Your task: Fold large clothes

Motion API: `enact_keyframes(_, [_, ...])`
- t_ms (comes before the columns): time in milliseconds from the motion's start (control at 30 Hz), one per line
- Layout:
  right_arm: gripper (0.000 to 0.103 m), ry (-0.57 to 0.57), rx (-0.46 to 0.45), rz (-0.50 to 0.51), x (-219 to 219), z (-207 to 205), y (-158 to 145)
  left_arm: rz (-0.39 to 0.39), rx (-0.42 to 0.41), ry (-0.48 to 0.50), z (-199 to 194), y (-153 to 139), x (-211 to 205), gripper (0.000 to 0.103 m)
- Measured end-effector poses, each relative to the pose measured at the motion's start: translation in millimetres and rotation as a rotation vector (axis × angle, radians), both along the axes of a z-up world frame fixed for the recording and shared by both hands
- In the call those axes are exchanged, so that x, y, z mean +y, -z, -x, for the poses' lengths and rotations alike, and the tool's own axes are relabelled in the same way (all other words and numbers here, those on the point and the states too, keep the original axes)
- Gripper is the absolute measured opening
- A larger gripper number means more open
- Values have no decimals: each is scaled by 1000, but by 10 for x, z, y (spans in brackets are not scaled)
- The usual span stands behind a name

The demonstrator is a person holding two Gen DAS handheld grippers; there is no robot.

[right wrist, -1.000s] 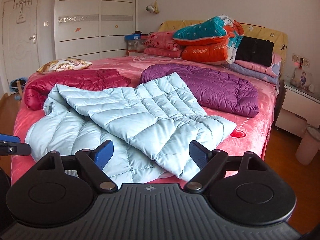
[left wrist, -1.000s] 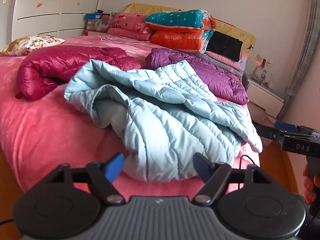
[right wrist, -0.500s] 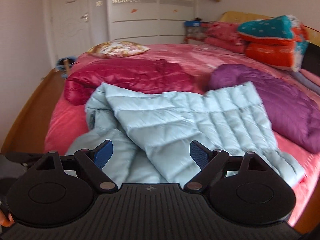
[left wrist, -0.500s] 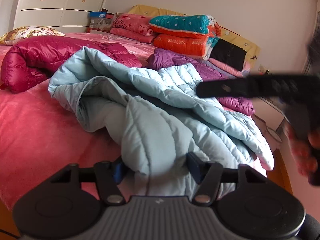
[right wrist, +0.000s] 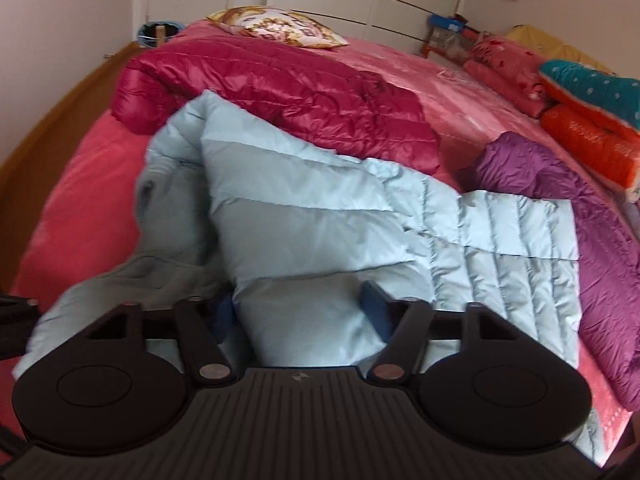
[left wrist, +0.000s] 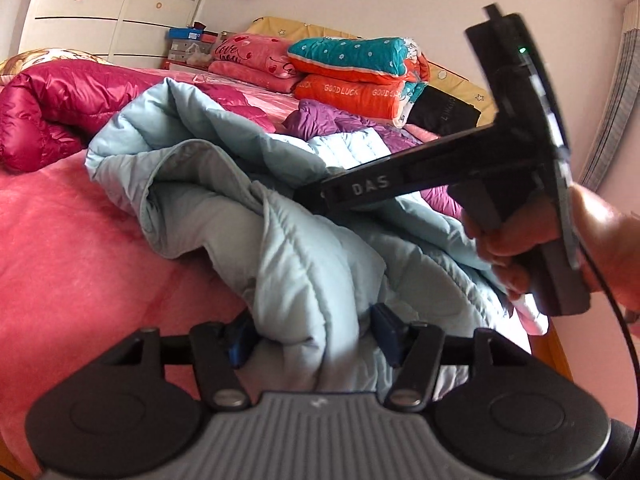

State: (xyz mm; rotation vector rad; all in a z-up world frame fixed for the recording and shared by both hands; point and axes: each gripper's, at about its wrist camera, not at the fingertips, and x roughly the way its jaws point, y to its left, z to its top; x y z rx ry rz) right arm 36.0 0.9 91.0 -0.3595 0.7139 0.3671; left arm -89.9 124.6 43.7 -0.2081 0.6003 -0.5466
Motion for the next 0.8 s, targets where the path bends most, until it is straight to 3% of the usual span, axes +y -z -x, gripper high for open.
enact_keyframes(67, [49,25,-15,15,-12,-24,32,2,-3,3,-20,-3,-8,71])
enact_keyframes(233, [48,77,-47,23,-52,-110,183,-13,-17,11,-19,20,-34,75])
enact_keyframes(367, [18,171,-106,-42,-125,-32,171,-27,-31,16,-14,11,-42,75])
enact_keyframes(500, [14,284,-198,-131,-282,126,11,-54,-48,23,4,-33,-94,75])
enact_keyframes(800, [11,535,-486,-314,-825,876,-649,-122,-65,26,19,-78,-197,81])
